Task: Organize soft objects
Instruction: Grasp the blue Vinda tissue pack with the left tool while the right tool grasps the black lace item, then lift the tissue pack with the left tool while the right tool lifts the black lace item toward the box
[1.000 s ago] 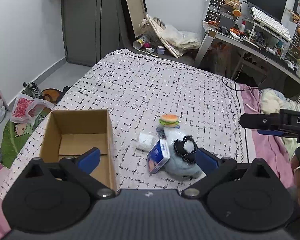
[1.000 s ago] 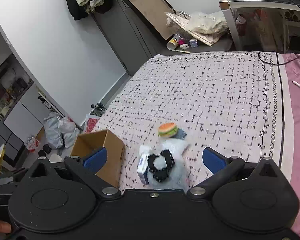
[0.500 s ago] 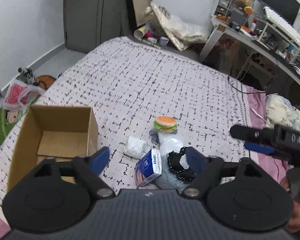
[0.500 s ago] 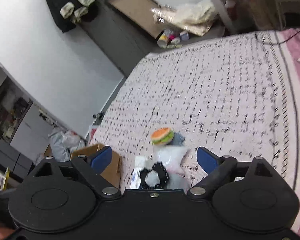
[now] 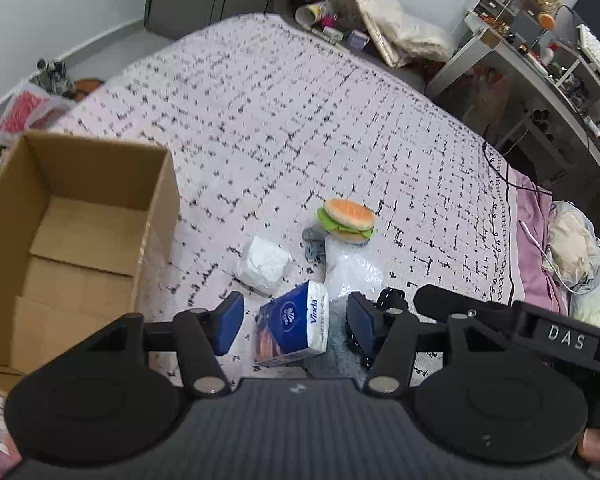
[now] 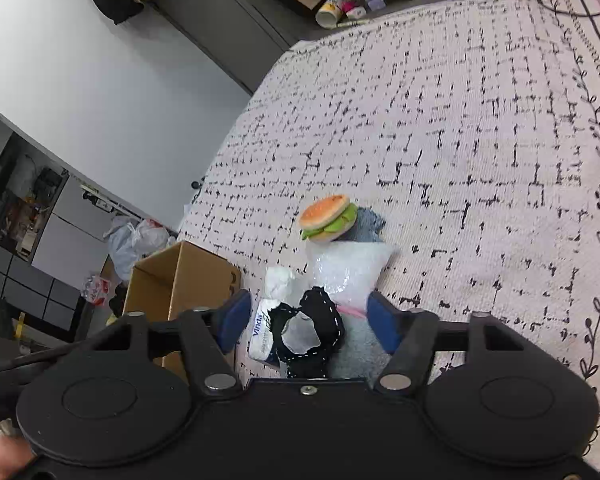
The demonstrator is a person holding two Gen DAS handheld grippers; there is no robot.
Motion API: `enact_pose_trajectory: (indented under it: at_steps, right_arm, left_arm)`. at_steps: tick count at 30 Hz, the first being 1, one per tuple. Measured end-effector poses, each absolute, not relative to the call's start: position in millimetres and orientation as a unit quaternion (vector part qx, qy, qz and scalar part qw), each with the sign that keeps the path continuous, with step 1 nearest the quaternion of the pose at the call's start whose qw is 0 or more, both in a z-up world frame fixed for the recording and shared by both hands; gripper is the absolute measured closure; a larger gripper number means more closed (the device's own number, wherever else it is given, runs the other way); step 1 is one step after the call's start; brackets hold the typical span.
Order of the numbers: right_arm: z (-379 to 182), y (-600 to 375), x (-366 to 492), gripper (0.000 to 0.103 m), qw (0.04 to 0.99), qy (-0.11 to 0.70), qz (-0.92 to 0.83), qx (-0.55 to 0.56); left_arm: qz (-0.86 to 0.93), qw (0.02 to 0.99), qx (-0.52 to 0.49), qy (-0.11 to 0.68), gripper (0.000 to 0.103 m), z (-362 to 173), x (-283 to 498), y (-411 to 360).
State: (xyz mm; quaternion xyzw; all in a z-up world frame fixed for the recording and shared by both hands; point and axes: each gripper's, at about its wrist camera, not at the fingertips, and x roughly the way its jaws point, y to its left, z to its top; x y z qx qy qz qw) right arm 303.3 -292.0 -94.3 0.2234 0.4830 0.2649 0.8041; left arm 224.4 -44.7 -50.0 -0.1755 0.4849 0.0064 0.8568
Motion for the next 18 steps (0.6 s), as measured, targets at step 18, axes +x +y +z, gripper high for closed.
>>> enact_pose_trajectory:
  at_steps: [18]
  right_arm:
    - [-119,-273,310,0.046,0.789,0.513,0.269,0.203]
  left_arm:
    - [0.027,0.83,-0.192,0.523,0.052,-92,238,-51]
